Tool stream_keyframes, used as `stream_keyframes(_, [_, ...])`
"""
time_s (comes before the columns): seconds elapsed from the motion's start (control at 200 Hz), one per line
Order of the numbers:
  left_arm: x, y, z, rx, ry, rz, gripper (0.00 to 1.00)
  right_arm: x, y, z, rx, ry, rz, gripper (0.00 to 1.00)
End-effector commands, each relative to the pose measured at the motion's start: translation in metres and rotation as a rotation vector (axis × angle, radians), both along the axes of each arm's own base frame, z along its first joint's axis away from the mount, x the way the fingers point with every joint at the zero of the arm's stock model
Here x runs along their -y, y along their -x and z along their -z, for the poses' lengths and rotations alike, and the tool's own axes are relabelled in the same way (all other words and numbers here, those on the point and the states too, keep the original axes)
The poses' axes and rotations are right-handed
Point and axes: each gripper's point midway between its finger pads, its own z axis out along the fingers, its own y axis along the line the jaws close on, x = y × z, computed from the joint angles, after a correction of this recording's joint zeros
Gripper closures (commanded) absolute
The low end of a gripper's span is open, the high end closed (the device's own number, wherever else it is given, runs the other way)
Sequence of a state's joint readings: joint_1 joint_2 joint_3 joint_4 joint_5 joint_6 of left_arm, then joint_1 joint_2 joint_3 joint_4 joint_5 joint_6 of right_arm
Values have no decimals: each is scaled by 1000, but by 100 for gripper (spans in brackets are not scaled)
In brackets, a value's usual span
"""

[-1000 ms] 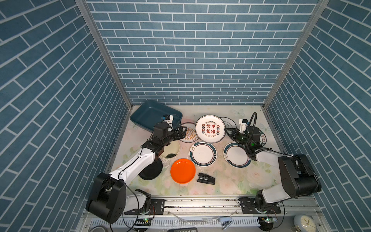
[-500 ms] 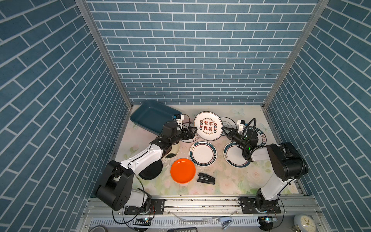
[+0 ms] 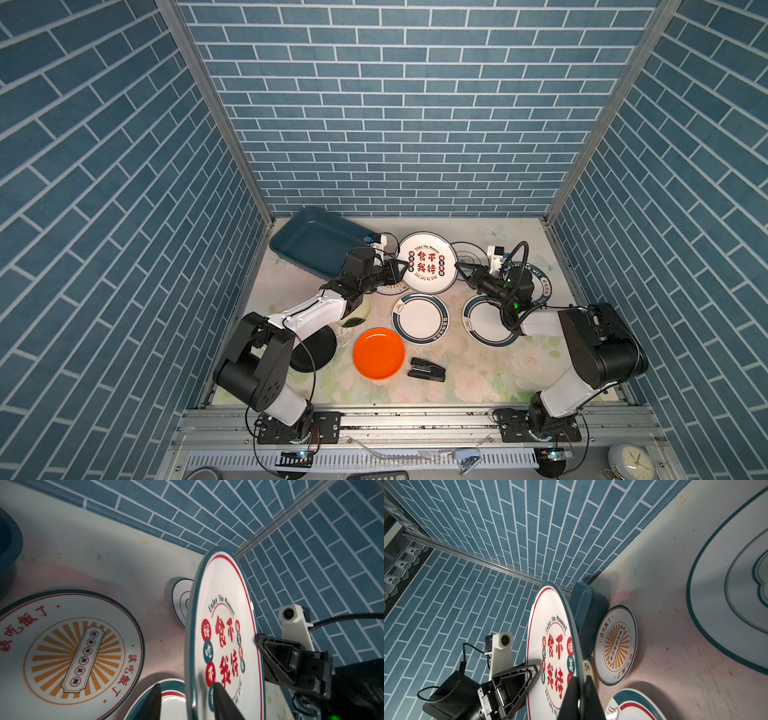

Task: Place the plates into the plastic bin on the countertop
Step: 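Carry the upright plate toward the left gripper while the left gripper reaches toward it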

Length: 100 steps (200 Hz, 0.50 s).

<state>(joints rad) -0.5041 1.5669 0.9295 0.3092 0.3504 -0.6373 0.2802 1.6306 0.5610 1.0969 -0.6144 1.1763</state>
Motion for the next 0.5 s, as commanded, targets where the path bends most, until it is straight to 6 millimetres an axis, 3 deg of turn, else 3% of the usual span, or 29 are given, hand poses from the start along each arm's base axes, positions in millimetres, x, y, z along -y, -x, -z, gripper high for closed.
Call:
stream_keyframes(0.0, [11,-5,-11,17,39,29,77,-5,1,-34,86,-30,-16,100])
stream_keyframes(0.12, [15,-6,-13,12,46,50,99,-7,5,-37,102,-28,-32,100])
stream_keyframes(0.145, [15,-6,-12,9,44,50,100,-6,6,-37,105,-25,-34,99])
stream_keyframes(0.185, [14,-7,-13,8,40,42,100,-6,7,-39,115,-19,-32,80])
stream_keyframes(0.19, [13,-7,-13,8,40,40,100,-6,8,-39,116,-17,-34,73])
stream_keyframes(0.235, [10,-8,-13,7,33,27,100,-4,9,-40,120,-6,-24,47])
stream_keyframes(0.365, [-1,-10,-18,23,20,-7,100,3,12,-42,143,42,11,8])
stream_keyframes(0.495, [-15,-14,-24,31,7,-37,100,11,16,-38,151,145,52,1])
